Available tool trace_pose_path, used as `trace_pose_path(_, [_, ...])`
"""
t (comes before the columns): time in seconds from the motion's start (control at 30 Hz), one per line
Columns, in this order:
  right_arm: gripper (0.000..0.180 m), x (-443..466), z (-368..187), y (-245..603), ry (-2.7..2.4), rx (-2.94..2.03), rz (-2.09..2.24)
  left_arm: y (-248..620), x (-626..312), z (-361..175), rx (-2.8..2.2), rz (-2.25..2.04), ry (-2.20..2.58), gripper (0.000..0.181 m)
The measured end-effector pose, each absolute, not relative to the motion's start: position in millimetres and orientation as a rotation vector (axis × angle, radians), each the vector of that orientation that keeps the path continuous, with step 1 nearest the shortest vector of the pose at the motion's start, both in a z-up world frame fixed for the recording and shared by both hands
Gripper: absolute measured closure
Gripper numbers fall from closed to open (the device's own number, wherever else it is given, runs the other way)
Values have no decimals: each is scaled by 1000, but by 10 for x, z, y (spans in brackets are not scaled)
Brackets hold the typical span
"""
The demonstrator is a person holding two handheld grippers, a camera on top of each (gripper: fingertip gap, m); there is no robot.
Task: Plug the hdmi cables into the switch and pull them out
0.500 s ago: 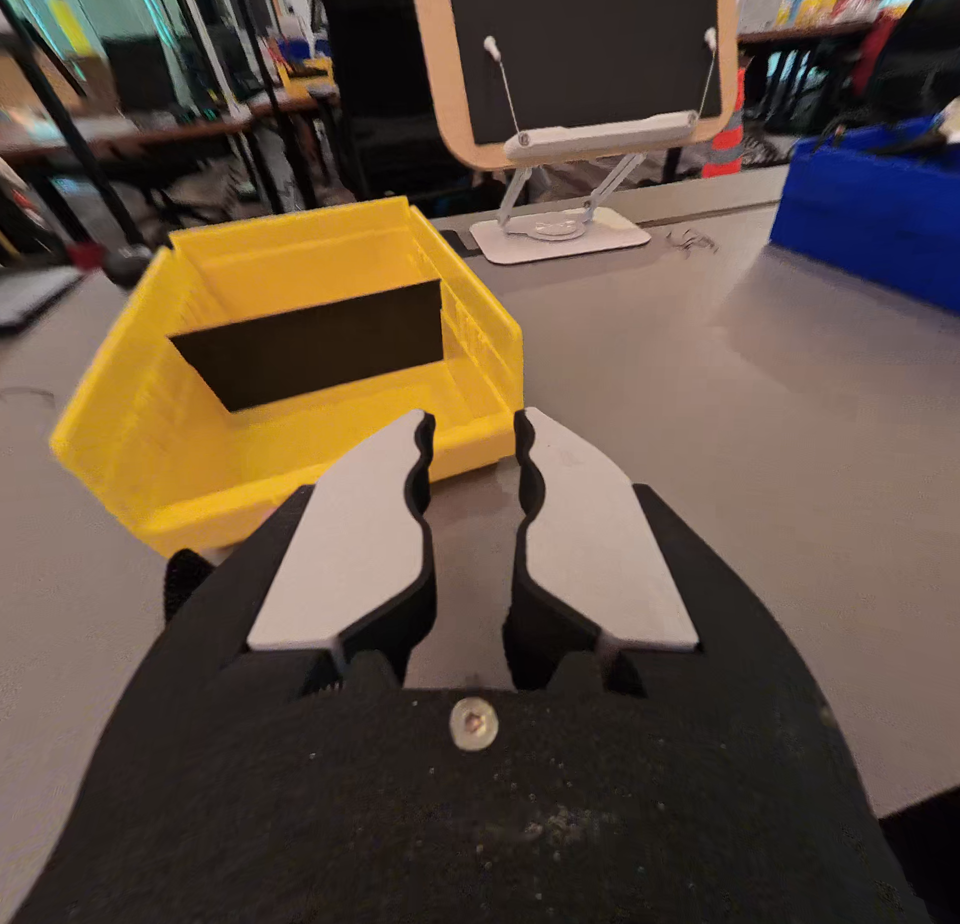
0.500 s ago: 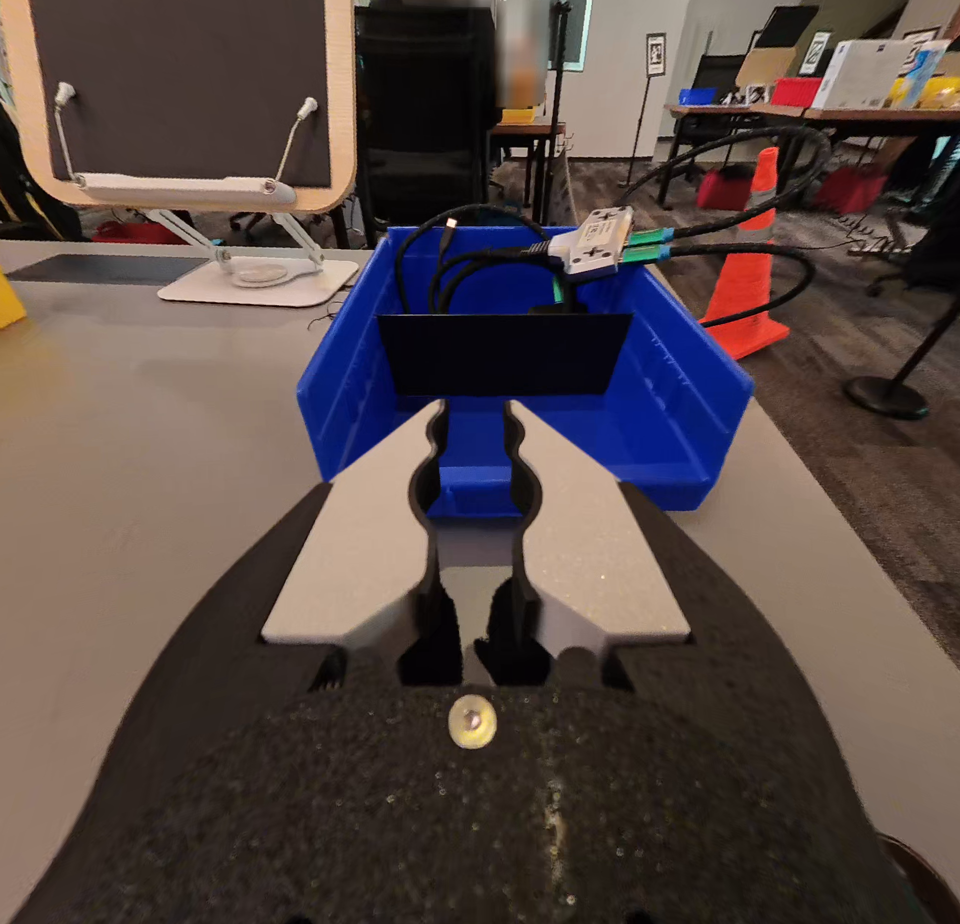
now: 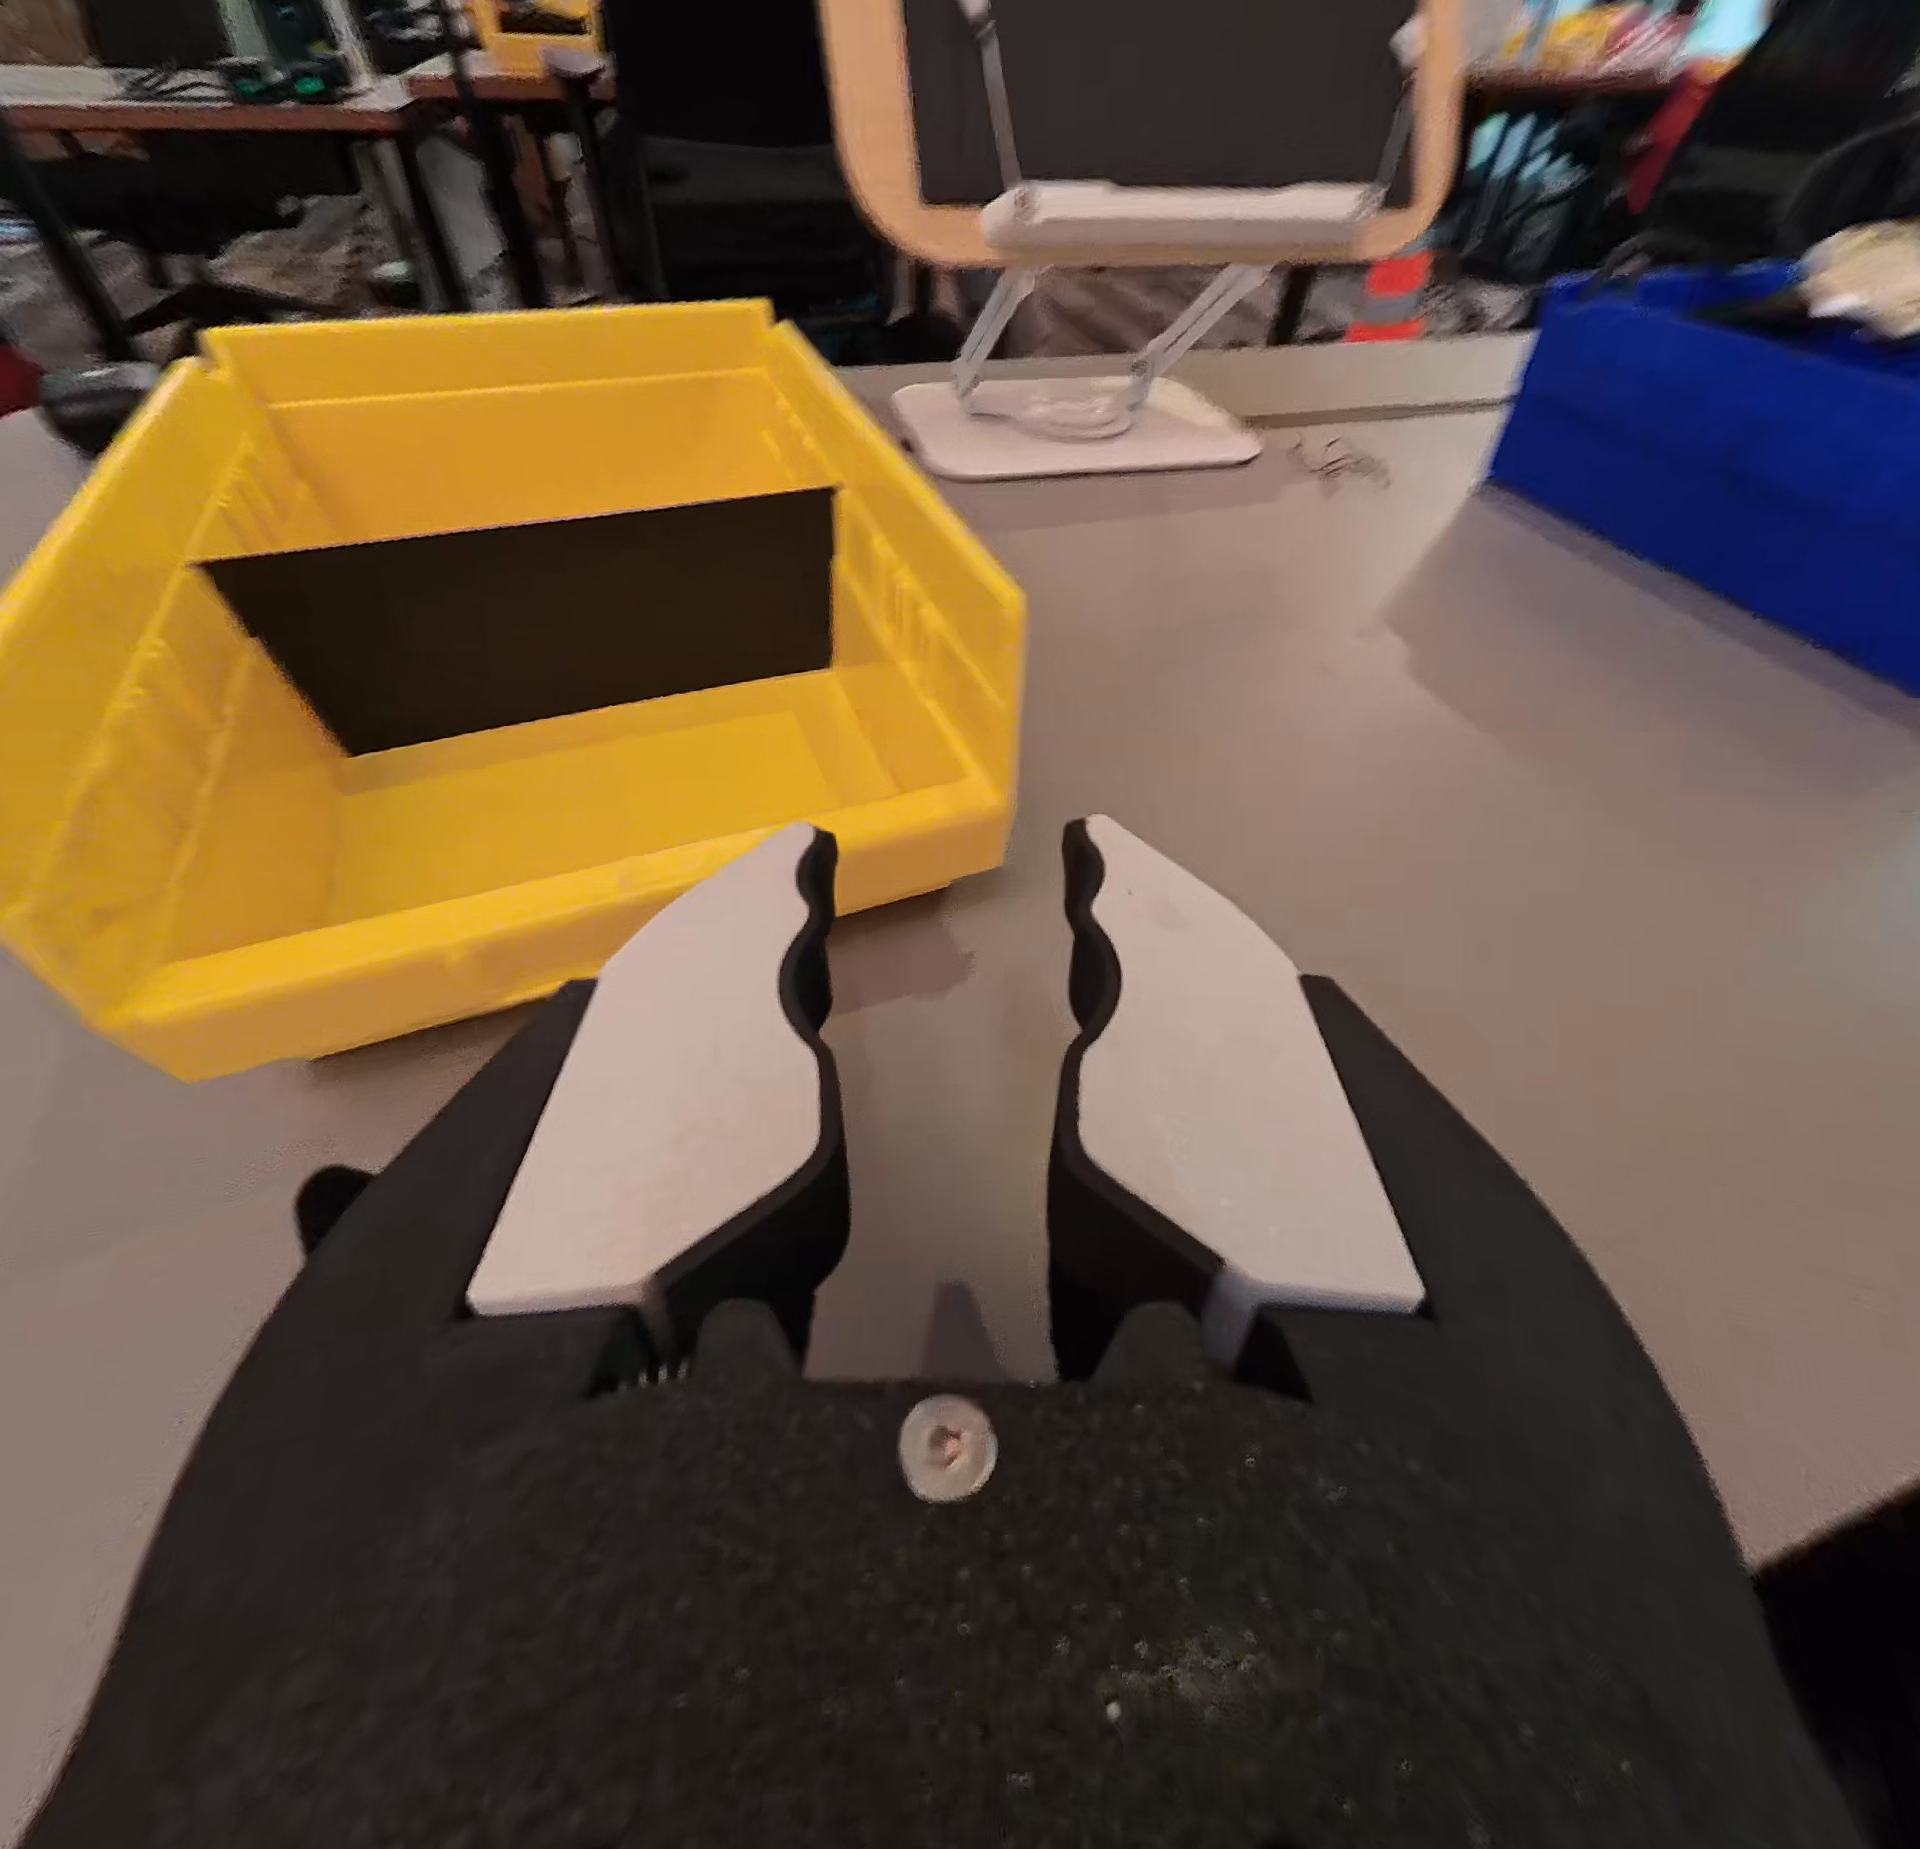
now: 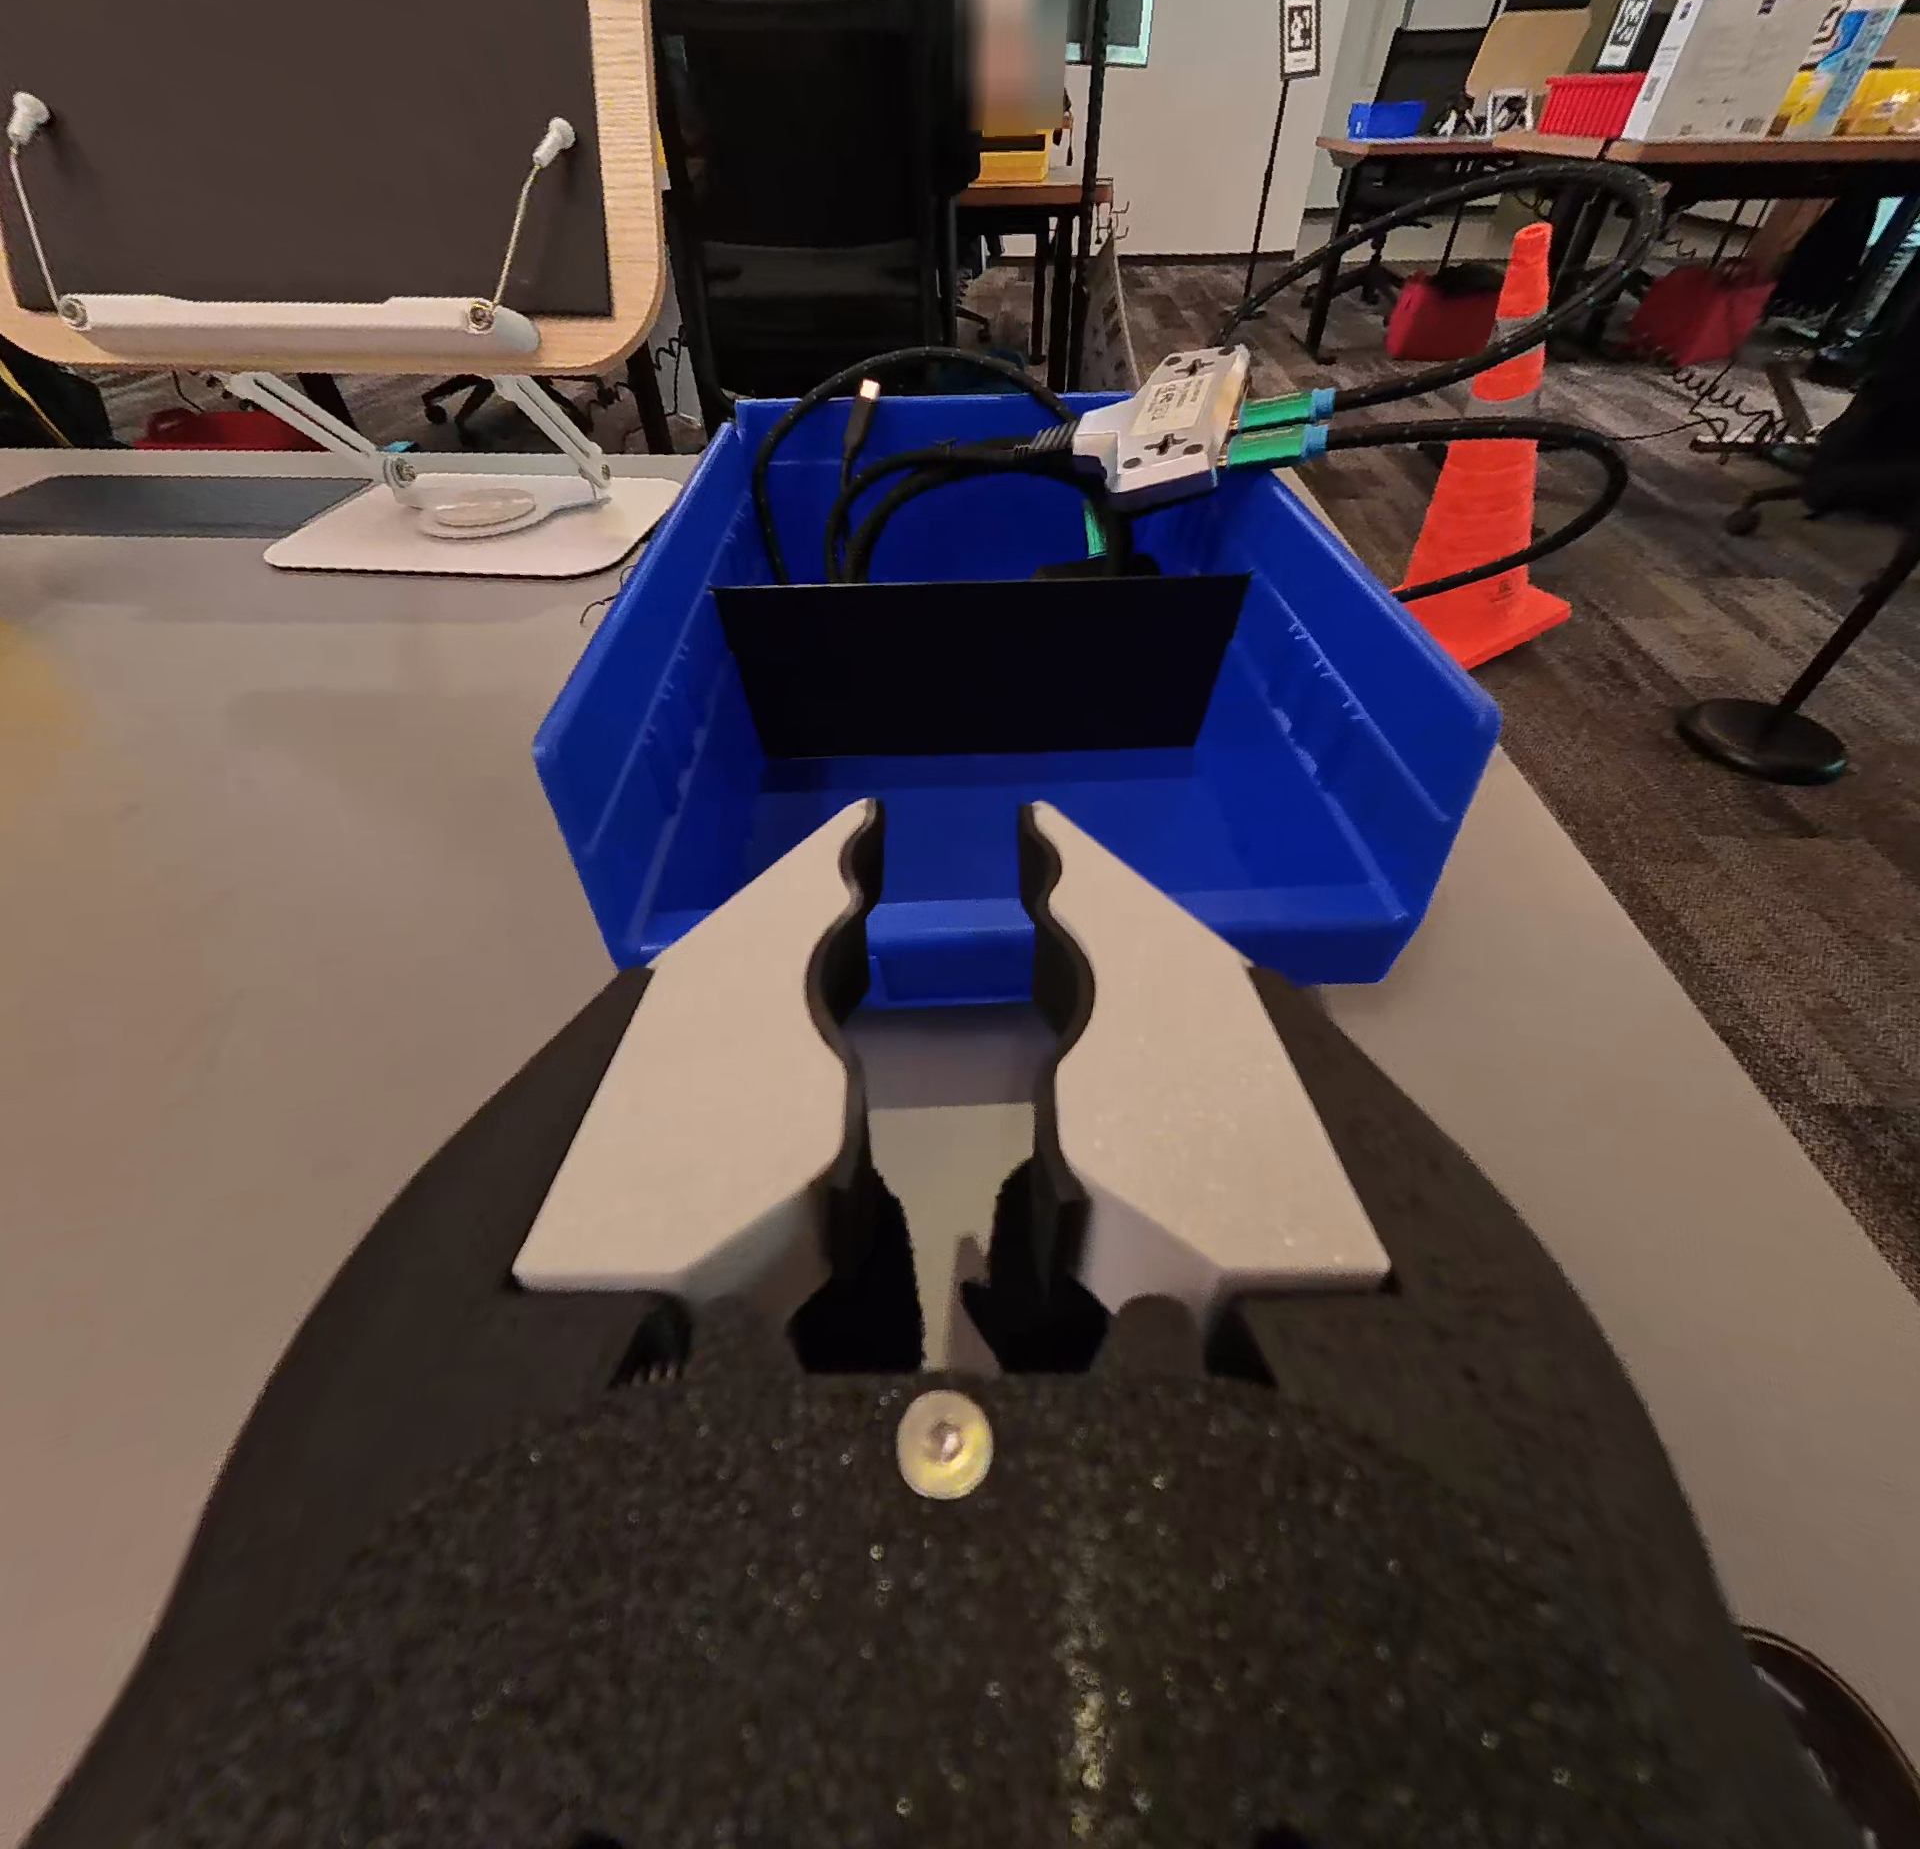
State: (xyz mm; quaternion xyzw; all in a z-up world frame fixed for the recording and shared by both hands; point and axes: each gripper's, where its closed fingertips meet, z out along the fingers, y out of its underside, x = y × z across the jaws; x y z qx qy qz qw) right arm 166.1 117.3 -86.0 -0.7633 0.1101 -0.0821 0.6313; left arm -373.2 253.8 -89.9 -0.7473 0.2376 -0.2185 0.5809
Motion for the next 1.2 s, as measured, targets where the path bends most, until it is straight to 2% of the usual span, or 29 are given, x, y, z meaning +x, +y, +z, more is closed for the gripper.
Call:
trace_pose_path(0.1, [152,1585,-813,1205,224,-1727,-163,2394,-3545,-791,-1669,-644,618,145])
trace_pose_path(0.17, [142,1316,-829,1303,145,-1742,-42,2370,-3508,-807,-1674,-643,636,145])
trace_pose_path(0.33, [121,876,-1051,1678,44,-1857,-9,2354,-3456,-823,-1656,-611,661,130])
trace_pose_path(0.5, [126,670,-1087,1937,56,-1901,-61,2252,-3290,-905,-1671,-622,728,122])
trace_pose_path(0.53, [132,670,-1096,1912,80,-1914,-119,2222,-3231,-942,-1675,-620,762,121])
trace_pose_path(0.63, [144,373,-1094,1786,0,-1944,-71,2115,-3012,-1012,-1688,-639,852,126])
trace_pose_path(0.73, [144,-142,-1066,1597,-94,-1934,160,1931,-2691,-1005,-1667,-716,921,144])
trace_pose_path(0.8, [141,-287,-942,1452,-140,-1882,152,1781,-2436,-1040,-1695,-760,953,143])
trace_pose_path(0.87, [140,-180,-728,1316,-120,-1797,51,1568,-2122,-1092,-1727,-811,1010,127])
trace_pose_path(1.03, [137,815,-455,878,235,-1657,-209,1224,-1289,-1058,-1665,-745,1137,108])
trace_pose_path(1.13, [137,1289,-624,662,368,-1707,-333,1219,-793,-1068,-1711,-715,1142,105])
trace_pose_path(1.2, [138,1385,-877,667,399,-1792,-281,1320,-534,-1062,-1741,-708,1080,110])
